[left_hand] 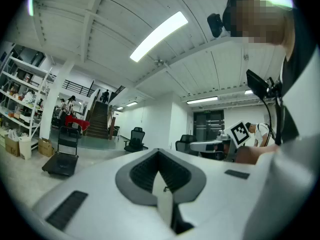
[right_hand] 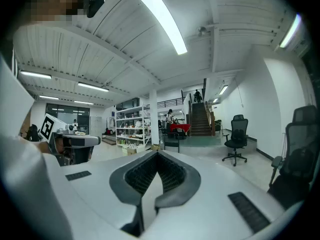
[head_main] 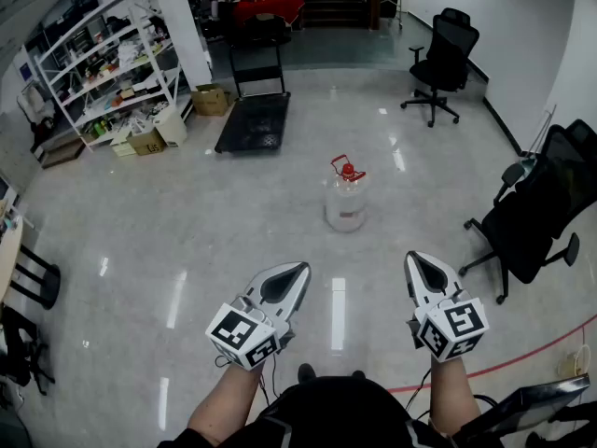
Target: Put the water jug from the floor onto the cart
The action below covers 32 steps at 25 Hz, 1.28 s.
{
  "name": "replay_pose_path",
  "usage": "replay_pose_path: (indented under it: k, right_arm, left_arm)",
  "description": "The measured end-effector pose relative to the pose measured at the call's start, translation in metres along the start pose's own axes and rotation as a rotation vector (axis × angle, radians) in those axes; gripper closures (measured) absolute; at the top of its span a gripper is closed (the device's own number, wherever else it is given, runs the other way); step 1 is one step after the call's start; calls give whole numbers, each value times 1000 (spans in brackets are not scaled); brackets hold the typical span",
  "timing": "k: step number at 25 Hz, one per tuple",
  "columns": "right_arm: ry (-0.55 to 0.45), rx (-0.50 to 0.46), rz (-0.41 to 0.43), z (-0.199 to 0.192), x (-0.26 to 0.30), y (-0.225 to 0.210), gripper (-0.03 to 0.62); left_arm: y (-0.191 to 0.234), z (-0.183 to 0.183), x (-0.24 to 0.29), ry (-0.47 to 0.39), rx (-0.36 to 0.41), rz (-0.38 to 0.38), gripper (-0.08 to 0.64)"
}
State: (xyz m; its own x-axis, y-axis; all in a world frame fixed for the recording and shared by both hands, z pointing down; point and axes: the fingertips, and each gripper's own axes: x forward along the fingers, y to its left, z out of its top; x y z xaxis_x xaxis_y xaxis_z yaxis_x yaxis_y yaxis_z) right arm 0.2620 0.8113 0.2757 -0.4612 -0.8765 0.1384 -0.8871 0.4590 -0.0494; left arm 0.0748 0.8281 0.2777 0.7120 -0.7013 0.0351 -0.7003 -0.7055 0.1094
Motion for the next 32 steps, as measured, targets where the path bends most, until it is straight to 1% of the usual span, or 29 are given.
replay_pose_path:
  k: [5,11,16,21,26,32]
  right_arm:
    - [9,-10,0,-1,1,0,591]
    - [9,-15,0,-1,2,-5,591]
    - [16,-44,-1,-1,7,-5,591]
    - [-4,2,7,3,17,-2,589]
    - [-5,-17,18,5,30,1,589]
    - [6,-30,19,7,45,9,589]
  left_arm:
    - [-4,1,2,5,7,-17,571]
    - [-7,1,8,-1,8,-8,571]
    - [-7,2,10,-5,18,-11,571]
    - [5,2,7,-5,7,1,571]
    - [16,4,9,-10,14,2,571]
    - [31,5,9,-20,1,2,571]
